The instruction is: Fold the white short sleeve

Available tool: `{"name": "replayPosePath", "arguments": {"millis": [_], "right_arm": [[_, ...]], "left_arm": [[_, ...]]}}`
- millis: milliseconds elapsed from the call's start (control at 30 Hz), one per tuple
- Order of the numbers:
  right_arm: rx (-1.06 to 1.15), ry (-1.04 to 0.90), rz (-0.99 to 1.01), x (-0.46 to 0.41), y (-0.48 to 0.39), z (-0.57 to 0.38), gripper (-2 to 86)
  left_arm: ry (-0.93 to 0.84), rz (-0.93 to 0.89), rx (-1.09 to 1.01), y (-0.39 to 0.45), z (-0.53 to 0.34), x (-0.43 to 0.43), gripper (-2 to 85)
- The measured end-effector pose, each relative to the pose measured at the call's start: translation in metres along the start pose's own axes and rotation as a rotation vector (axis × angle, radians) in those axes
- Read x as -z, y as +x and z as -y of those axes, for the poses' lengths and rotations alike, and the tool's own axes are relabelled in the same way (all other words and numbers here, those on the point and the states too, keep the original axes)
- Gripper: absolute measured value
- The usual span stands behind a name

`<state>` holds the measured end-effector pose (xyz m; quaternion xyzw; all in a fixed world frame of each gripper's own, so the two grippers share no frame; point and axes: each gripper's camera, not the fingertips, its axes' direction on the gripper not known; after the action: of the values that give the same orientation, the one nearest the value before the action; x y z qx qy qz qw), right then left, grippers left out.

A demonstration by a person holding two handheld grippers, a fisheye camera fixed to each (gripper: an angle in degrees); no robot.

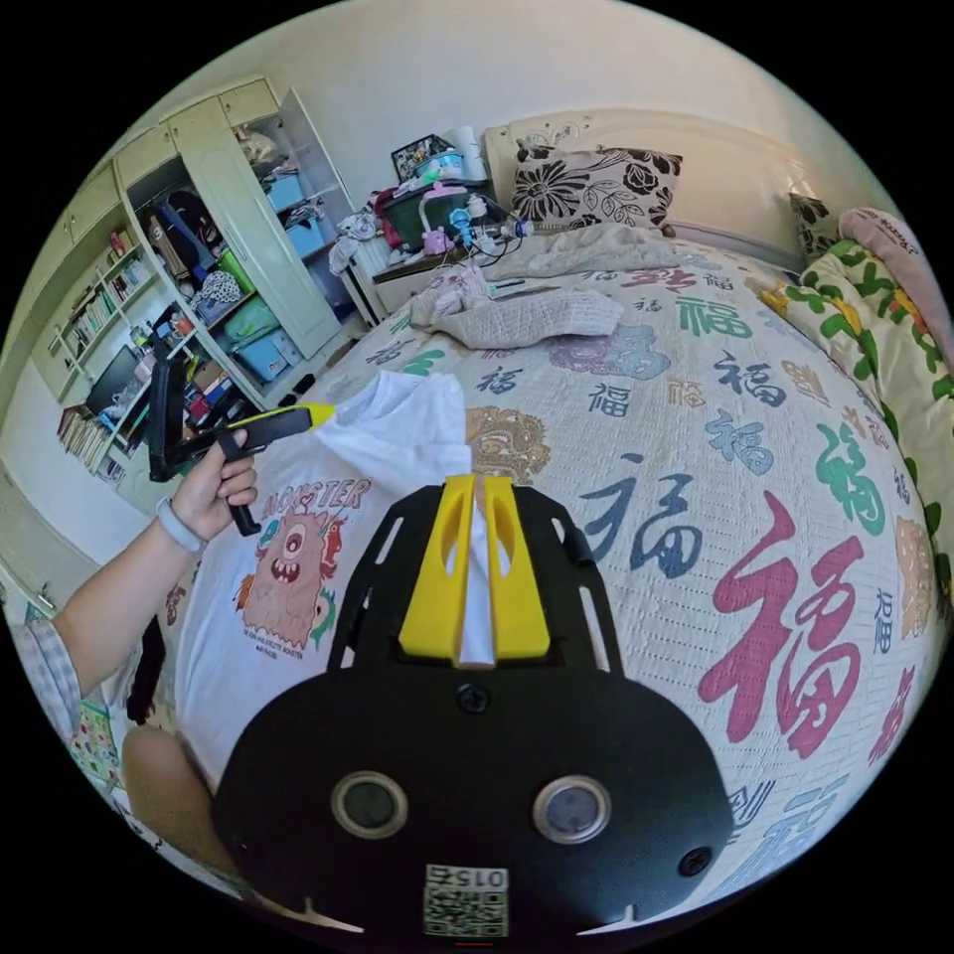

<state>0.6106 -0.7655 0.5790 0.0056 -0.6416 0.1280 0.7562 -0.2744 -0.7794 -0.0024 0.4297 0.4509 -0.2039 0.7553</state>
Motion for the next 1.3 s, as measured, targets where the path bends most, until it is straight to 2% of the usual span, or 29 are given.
{"name": "replayPosePath", "arguments": {"millis": [133,233,300,433,500,567,633,733,800,933,1000,1067,1200,1300], "right_arm": [[-0.061,-0.11,0.007,-0.026,-0.003,0.02,8.5],[0.044,-0.116,0.056,-0.034,-0.03,0.037,8.9],[0.106,-0.13,-0.012,-0.047,-0.045,0.053,8.5],[0.175,-0.32,-0.076,-0.078,-0.065,0.084,3.0],[0.204,-0.276,-0.08,-0.062,-0.071,0.088,1.4],[0.264,-0.182,0.016,-0.027,-0.085,0.084,0.6],[0.319,-0.181,0.046,-0.008,-0.099,0.074,0.6],[0.33,-0.322,0.058,-0.007,-0.114,0.055,2.2],[0.255,-0.396,0.105,-0.008,-0.115,0.049,4.1],[0.205,-0.313,0.2,0.017,-0.117,0.062,5.9],[0.195,-0.222,0.186,0.027,-0.118,0.069,5.0],[0.19,-0.187,0.26,0.029,-0.122,0.077,4.4],[0.26,-0.292,0.26,0.012,-0.141,0.083,4.7],[0.329,-0.488,0.248,-0.007,-0.162,0.081,1.5]], "left_arm": [[-0.075,-0.02,0.09,-0.03,-0.041,-0.005,-0.4],[-0.049,-0.07,0.128,-0.044,-0.046,-0.002,-0.5],[-0.049,-0.083,0.136,-0.051,-0.043,0.0,-0.5],[-0.091,-0.078,0.115,-0.057,-0.035,-0.003,-0.6],[-0.085,-0.08,0.118,-0.059,-0.032,0.0,-0.7],[-0.049,-0.09,0.124,-0.062,-0.03,0.011,-0.7],[-0.027,-0.089,0.129,-0.064,-0.032,0.021,-0.6],[-0.072,-0.042,0.143,-0.068,-0.037,0.028,-0.5],[-0.14,0.013,0.21,-0.077,-0.041,0.028,-0.3],[-0.077,0.035,0.299,-0.087,-0.049,0.053,0.4],[-0.036,0.04,0.287,-0.083,-0.046,0.064,0.6],[-0.006,0.038,0.252,-0.074,-0.038,0.071,0.8],[-0.145,0.014,0.158,-0.06,-0.024,0.05,0.9],[-0.307,0.061,0.15,-0.059,-0.025,0.033,0.7]]}}
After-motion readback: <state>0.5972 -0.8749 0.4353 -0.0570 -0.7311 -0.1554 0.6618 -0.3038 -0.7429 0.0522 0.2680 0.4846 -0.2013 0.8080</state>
